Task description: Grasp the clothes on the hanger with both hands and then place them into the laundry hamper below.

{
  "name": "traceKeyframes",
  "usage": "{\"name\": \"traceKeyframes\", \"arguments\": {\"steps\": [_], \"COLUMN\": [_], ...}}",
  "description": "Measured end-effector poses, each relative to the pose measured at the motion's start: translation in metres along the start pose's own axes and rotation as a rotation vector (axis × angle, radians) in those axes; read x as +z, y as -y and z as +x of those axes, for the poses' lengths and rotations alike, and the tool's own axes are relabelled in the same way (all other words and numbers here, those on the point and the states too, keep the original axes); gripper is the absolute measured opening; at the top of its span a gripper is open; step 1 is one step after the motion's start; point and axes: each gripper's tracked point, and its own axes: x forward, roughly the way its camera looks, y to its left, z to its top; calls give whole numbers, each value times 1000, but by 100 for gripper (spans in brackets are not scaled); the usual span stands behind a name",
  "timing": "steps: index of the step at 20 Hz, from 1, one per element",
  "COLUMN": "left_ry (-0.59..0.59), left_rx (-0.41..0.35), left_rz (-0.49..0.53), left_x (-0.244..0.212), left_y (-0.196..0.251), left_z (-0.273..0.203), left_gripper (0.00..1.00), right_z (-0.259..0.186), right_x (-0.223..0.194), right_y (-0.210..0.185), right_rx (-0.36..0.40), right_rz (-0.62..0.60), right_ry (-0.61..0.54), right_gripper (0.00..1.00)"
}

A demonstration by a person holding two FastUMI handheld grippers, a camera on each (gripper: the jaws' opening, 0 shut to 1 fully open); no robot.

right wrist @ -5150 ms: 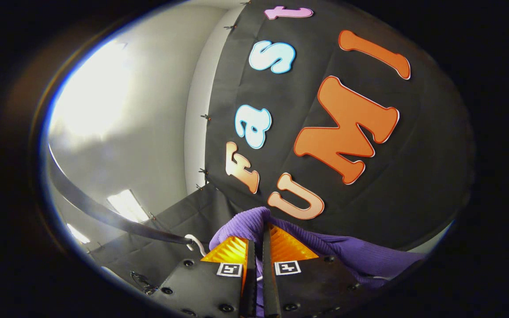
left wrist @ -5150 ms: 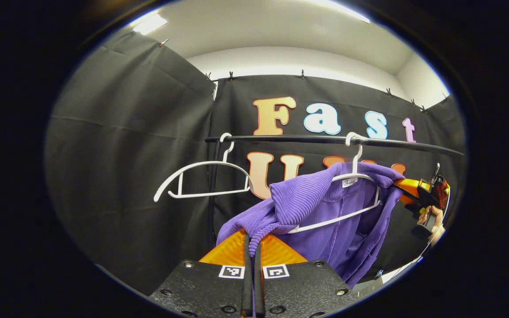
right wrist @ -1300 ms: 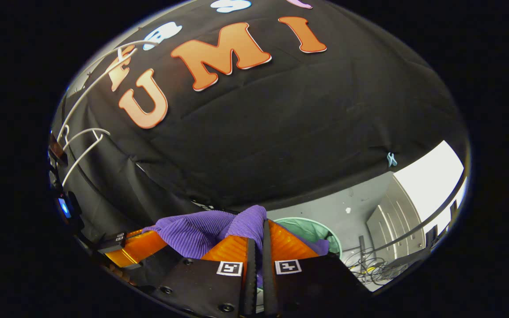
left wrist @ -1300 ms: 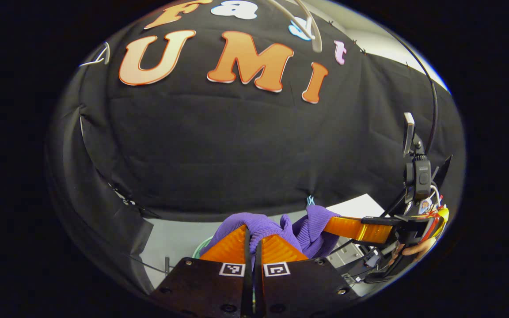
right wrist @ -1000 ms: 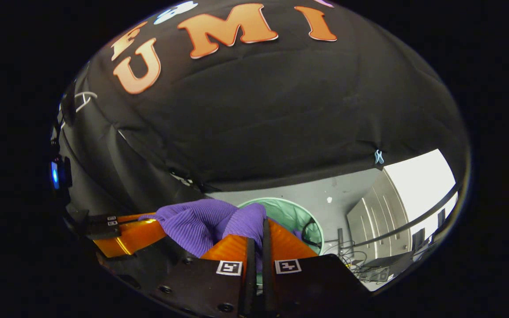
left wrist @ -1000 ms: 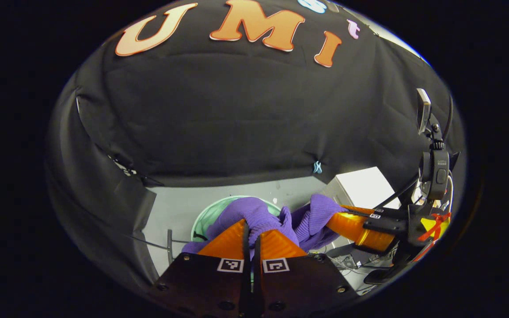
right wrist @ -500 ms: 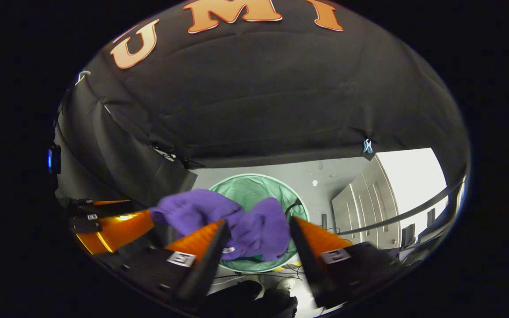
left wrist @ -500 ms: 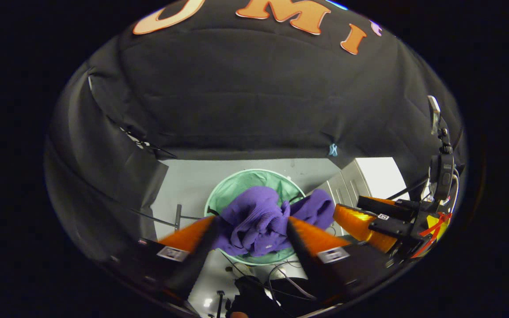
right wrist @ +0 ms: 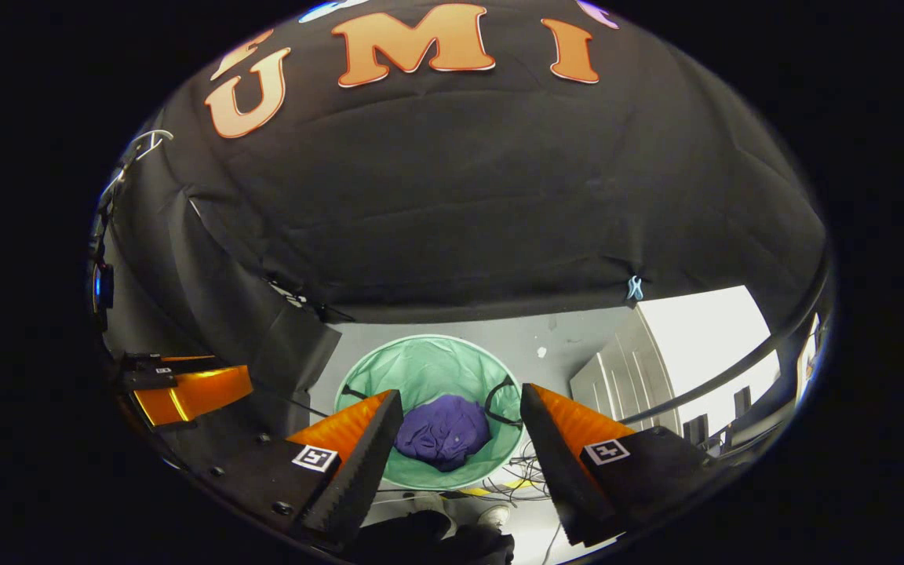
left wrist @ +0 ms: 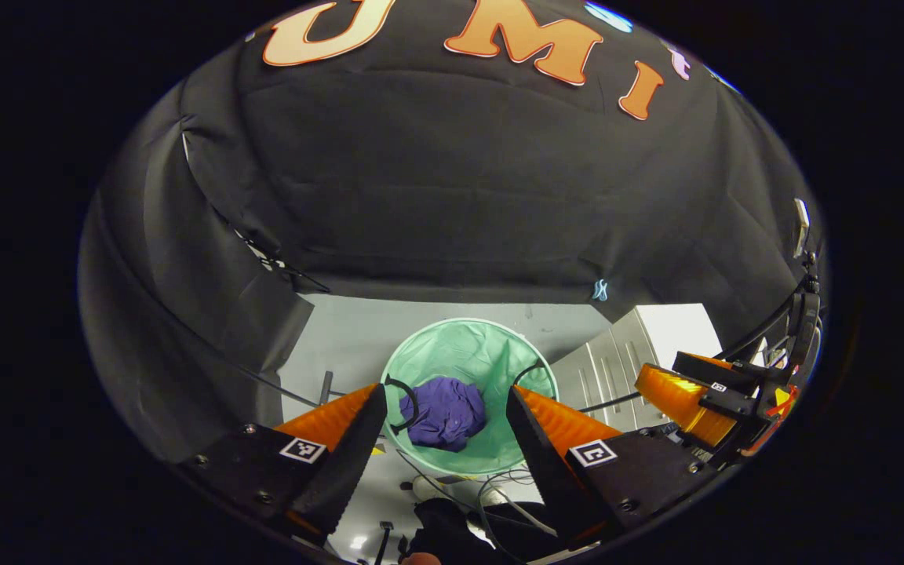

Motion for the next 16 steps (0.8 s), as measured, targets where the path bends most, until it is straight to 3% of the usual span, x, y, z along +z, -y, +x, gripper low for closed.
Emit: {"name": "traceKeyframes", "arguments": {"steps": [6,9,16], "left_ry": [82,110,405], "left_rx": [-3,51,122], "left_rz": [-15,-41,-44], "left_x": [13,11,62], "left_y": [26,36,78], "left_z": [-24,-47,-146], "left_gripper": [98,98,97], "right_z": [-44,-70,-167], "right_x": [24,40,77], "right_y": [31,50,109], "right_rx": [5,27,96], "right_rz": [31,8,0], "right_ry": [94,142,296], "right_gripper": [99,99,98]}}
